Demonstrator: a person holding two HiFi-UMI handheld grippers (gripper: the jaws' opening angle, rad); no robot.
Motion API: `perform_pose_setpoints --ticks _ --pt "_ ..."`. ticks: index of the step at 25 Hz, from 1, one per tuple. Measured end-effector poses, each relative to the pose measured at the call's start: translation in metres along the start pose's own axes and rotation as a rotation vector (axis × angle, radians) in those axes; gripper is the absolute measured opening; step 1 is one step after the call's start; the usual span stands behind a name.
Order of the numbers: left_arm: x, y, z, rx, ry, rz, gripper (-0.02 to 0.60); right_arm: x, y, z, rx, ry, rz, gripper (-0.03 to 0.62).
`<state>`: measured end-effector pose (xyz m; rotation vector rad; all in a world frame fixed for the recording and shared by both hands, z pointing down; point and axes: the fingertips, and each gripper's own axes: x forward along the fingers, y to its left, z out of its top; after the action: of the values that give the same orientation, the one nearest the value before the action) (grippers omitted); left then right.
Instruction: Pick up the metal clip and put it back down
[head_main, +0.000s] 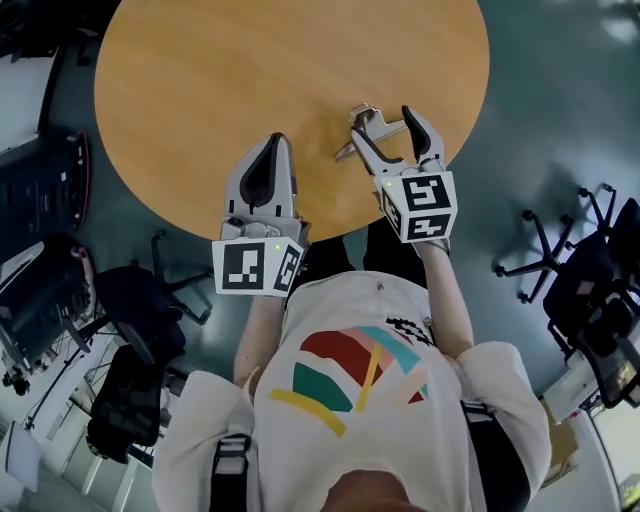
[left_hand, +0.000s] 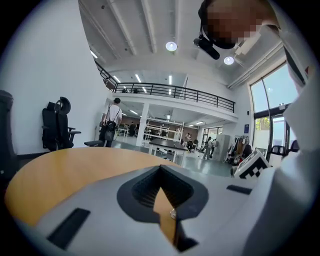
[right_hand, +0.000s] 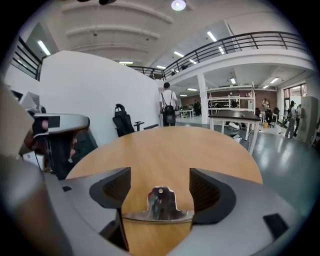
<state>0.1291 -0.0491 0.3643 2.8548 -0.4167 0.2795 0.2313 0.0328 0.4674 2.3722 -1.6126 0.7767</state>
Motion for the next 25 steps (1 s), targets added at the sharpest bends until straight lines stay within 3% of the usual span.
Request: perform_pose_setpoints --ticks 10,14,20,25 --pt "0.017 0.036 -0.052 -0.049 0.067 0.079 0.043 0.06 -0.01 -0.065 -0.005 0.187 -0.005 0.345" --pt "0.017 0.045 -0.062 -0.073 0.079 0.102 0.043 0.068 -0.005 -0.073 -0.043 0.212 -0.018 0.345" --pt "0.03 0.049 -0.08 -0.079 0.099 0.103 0.043 0.07 -0.013 -0.073 -0.094 0.179 -0.107 0.317" --pt "0.042 0.048 -0.093 -0.1 0.118 0.113 0.043 0.075 -0.011 -0.073 -0.104 0.175 -0.096 0.298"
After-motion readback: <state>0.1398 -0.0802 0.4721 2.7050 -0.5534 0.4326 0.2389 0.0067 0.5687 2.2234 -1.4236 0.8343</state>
